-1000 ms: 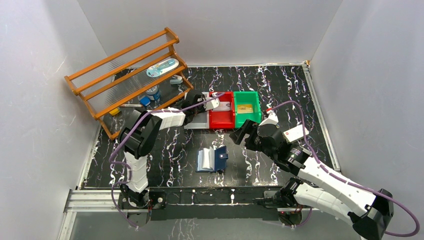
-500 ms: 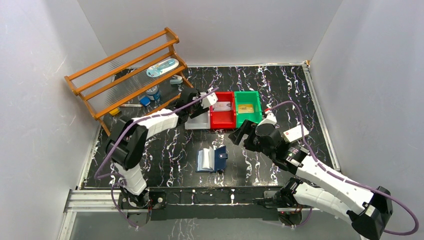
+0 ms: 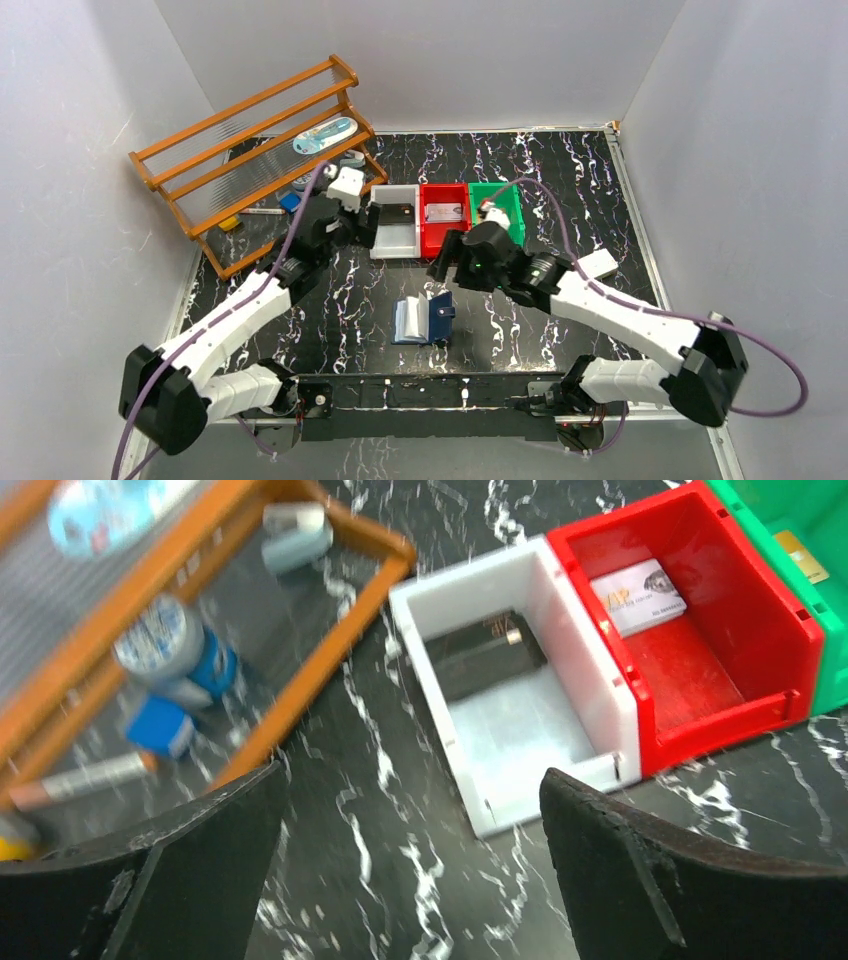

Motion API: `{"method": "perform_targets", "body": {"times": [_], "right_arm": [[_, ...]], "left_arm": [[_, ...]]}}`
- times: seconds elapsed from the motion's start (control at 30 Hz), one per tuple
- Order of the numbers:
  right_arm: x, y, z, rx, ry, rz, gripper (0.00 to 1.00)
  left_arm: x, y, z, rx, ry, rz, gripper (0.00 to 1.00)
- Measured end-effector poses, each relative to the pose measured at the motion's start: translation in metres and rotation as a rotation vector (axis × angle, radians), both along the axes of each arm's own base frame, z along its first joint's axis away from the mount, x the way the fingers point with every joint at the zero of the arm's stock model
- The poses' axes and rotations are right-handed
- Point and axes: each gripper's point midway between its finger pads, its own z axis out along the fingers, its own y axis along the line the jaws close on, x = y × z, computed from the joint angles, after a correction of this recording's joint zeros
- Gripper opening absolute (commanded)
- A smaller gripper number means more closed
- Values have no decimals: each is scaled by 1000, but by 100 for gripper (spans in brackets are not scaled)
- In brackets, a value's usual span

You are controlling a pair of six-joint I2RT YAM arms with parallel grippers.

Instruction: Take the credit cards out of the card holder

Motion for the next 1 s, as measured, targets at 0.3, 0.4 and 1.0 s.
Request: {"method": "perform_targets", "body": {"times": [0.3, 0.4, 1.0], "right_arm": [[-11, 58, -20, -255, -3, 103, 89], [-12, 69, -38, -351, 8, 104, 89], [-32, 72, -113, -555, 148, 154, 75]], "left_arm": [[-65, 41, -57, -252, 265, 304, 98], [-87, 55, -65, -304, 298, 367, 98], [-107, 76, -53, -386, 247, 432, 98]]}}
